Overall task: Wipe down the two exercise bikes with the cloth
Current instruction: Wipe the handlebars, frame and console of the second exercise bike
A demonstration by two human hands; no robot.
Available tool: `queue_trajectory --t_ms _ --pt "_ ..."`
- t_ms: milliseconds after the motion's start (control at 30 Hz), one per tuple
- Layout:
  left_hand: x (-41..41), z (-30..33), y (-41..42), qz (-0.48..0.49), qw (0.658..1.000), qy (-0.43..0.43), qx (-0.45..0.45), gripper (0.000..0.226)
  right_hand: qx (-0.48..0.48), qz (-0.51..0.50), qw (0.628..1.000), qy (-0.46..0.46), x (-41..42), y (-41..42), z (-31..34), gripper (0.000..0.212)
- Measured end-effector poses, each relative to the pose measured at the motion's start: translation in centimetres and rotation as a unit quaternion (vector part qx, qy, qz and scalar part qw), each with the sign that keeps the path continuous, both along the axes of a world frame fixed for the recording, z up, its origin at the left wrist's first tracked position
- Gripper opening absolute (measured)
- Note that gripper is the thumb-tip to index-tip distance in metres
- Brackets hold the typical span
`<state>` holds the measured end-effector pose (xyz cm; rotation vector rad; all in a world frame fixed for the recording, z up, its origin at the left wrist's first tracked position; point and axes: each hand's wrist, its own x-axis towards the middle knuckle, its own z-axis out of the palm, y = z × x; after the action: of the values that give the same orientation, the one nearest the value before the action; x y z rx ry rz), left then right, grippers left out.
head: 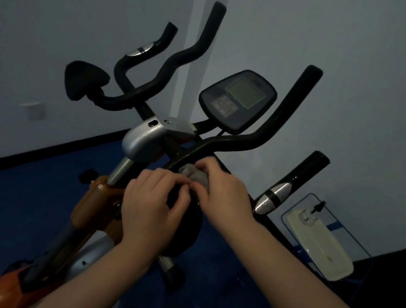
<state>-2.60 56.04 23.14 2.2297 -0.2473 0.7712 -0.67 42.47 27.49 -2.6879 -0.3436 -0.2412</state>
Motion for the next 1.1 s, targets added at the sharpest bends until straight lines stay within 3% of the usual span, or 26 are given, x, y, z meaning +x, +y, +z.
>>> queue_trajectory --t_ms 200,300,433,567,667,767,867,1000,1100 --pt "-0.2 0.0 0.0 -0.003 1.0 -0.004 -0.011 0.011 0.001 -0.003 0.999 0.046 -1.5 -3.4 0.7 0.02" --pt "0.0 -0.1 0.1 -0.005 1.0 -0.01 -0.012 0.012 -0.019 -0.019 0.999 0.017 0.8 -1.3 0.3 0.022" --pt "-0.2 0.1 0.1 -0.009 1.0 0.004 -0.01 0.012 0.027 -0.029 0.999 0.006 1.2 0.4 -0.3 0.021" --pt "-0.6 1.0 0.2 -0.025 0.999 0.028 0.001 0.014 -0.061 0.087 0.994 -0.039 -3.1 -4.0 -0.8 0.013" --pt "0.3 2.5 -0.8 -0.067 0.997 0.032 0.009 0.014 -0.205 0.171 0.955 -0.128 -4.0 -8.4 -1.0 0.016" --pt "1.9 4.0 -3.3 -0.142 0.986 0.081 -0.024 0.017 -0.171 0.073 0.954 -0.233 -2.7 -11.6 -0.4 0.022" --pt "2.5 3.8 -4.5 -0.108 0.986 0.104 0.067 0.011 -0.038 -0.078 0.965 -0.248 -2.9 -9.4 -2.0 0.019" --pt "2.4 3.3 -4.4 -0.082 0.983 0.107 0.126 0.005 -0.081 0.04 0.965 -0.245 -3.4 -9.4 -3.5 0.014" --pt "2.4 3.5 -4.5 -0.078 0.98 0.107 0.148 0.007 -0.105 -0.039 0.954 -0.279 -0.1 -13.2 0.2 0.018"
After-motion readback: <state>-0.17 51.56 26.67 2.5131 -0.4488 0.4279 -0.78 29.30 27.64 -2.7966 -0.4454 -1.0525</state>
